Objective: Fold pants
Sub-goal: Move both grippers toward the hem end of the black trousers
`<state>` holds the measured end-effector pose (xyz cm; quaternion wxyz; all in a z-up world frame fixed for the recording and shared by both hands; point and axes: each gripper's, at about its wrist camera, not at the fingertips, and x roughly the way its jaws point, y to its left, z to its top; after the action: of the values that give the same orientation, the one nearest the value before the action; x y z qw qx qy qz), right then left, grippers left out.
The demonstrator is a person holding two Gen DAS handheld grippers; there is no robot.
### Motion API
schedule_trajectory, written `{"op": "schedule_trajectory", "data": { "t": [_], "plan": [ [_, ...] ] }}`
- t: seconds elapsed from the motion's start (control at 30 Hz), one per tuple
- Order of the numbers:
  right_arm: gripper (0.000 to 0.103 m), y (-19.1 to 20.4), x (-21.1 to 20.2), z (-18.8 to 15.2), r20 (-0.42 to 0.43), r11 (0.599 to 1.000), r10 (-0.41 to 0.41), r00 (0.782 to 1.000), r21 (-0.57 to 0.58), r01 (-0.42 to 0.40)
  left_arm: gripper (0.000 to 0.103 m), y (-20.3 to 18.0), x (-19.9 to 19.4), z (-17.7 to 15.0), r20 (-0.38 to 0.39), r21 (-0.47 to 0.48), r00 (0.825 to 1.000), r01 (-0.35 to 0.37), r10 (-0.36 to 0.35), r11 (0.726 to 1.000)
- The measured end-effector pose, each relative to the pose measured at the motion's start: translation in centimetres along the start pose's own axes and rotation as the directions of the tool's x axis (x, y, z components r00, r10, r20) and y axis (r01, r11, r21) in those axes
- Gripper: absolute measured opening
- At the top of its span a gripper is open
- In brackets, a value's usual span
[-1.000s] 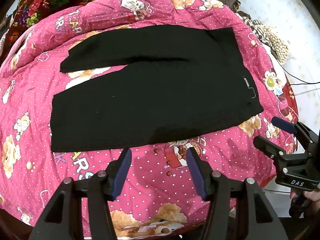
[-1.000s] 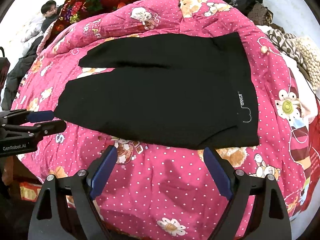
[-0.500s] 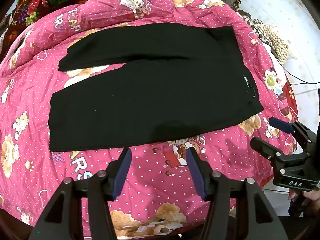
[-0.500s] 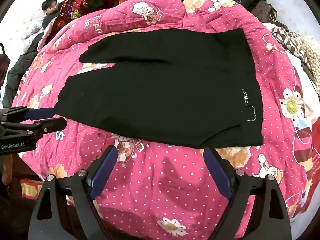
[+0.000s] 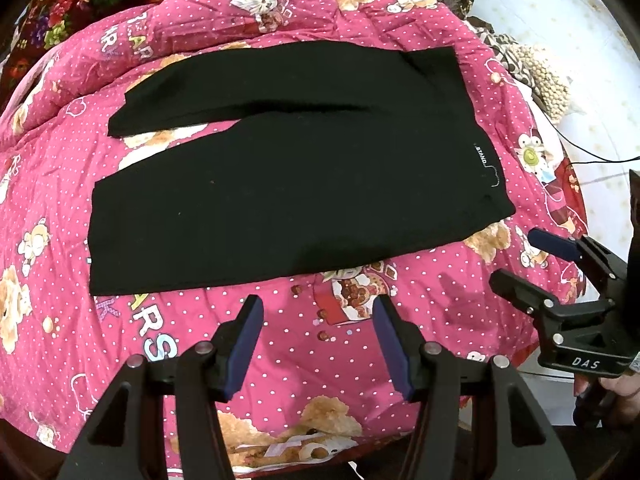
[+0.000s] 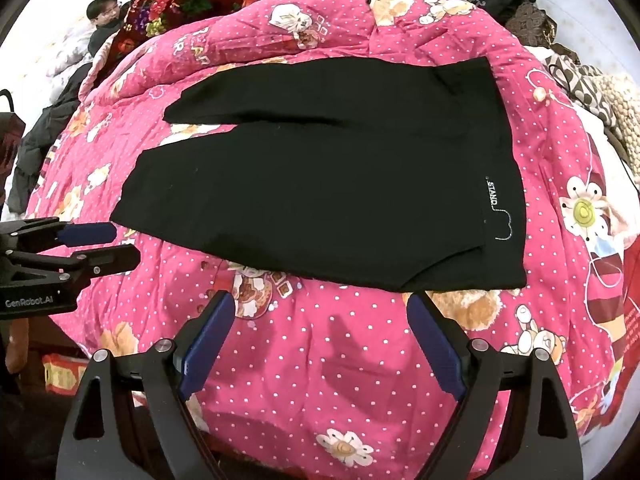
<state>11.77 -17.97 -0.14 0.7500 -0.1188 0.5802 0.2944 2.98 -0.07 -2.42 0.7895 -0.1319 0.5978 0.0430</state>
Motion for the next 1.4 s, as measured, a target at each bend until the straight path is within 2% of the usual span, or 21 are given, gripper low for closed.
{"op": "schedule_trajectory", "data": {
  "t": [0.57, 1.4],
  "plan": [
    [0.088, 0.4, 0.0, -0.2, -0.012, 0.999, -0.036, 0.999, 0.000, 0.036, 0.059, 0.5, -0.4, 0.0, 0.017, -0.009, 1.000, 0.007, -0.007, 1.000],
    [0.087, 0.3, 0.8, 0.0, -0.053, 0.999, -0.026, 0.998, 0.017, 0.027, 0.059, 1.2, 0.1, -0.1, 0.016, -0.023, 1.000, -0.014, 0.014, 1.000]
  ]
}}
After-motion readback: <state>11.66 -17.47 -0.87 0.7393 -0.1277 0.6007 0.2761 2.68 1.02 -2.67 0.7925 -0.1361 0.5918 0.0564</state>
